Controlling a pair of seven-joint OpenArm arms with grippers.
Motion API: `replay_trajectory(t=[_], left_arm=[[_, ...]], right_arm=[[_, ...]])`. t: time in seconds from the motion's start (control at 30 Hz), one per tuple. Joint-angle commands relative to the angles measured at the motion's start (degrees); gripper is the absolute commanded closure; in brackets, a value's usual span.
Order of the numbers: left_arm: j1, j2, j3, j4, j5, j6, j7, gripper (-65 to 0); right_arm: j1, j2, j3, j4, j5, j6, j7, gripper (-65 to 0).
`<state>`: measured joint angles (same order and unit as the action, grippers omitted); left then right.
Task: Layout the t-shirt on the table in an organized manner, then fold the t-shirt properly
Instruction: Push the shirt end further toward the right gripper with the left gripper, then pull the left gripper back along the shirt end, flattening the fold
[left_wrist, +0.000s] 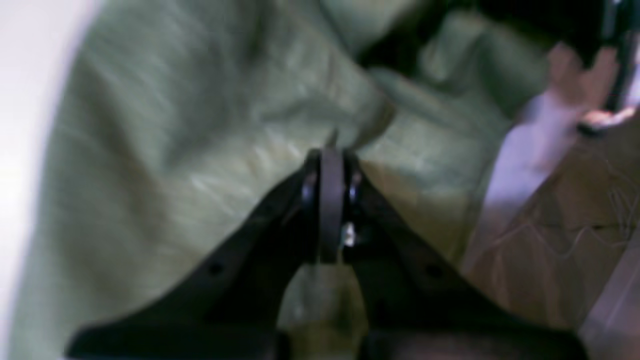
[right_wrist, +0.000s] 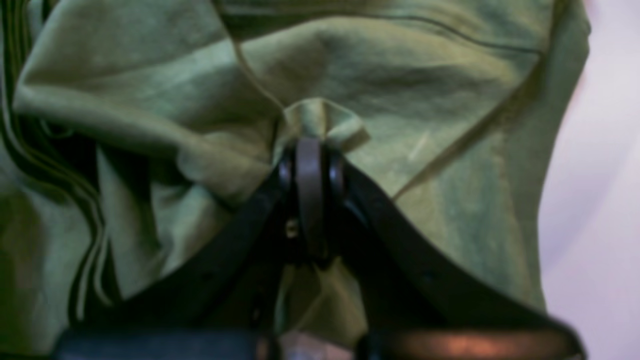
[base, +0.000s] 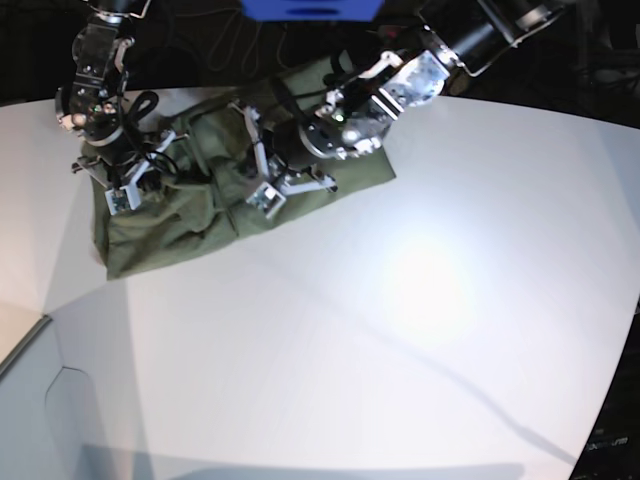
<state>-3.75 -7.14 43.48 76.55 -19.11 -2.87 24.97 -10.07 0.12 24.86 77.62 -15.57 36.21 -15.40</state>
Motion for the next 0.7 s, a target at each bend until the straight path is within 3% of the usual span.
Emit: replay_trajectory(t=[0.0,0.17,0.4,0.53,0.67], left_arm=[[0.5,-0.4,-1.8,3.5,-0.1,-0.2,-1.5,-0.1],[7.0,-5.0,-9.8,14.0,-0.1,-0.1,-1.5,-0.1],[16.2,-10.8,-18.5,14.6,-0.1,-0.1,-1.5,-0.1],[20.1,-11.2,-23.6,15.7,0.0,-0.1,-1.5,-0.1],[18.5,-10.1,-24.5,9.2,0.0,-0.5,-1.5,-0.1]], right_arm=[[-0.1,-0.1,0.0,0.0,-1.4,0.6,-2.5,0.0],[-0.1,-0.1,0.0,0.0,-1.4,0.6,-2.5,0.0],[0.7,-0.1,0.0,0.0,-1.4,0.6,-2.5,0.0],[0.8,-0.1,0.0,0.0,-1.4,0.6,-2.5,0.0],[0.9,-0.1,0.0,0.0,-1.4,0.6,-2.5,0.0]])
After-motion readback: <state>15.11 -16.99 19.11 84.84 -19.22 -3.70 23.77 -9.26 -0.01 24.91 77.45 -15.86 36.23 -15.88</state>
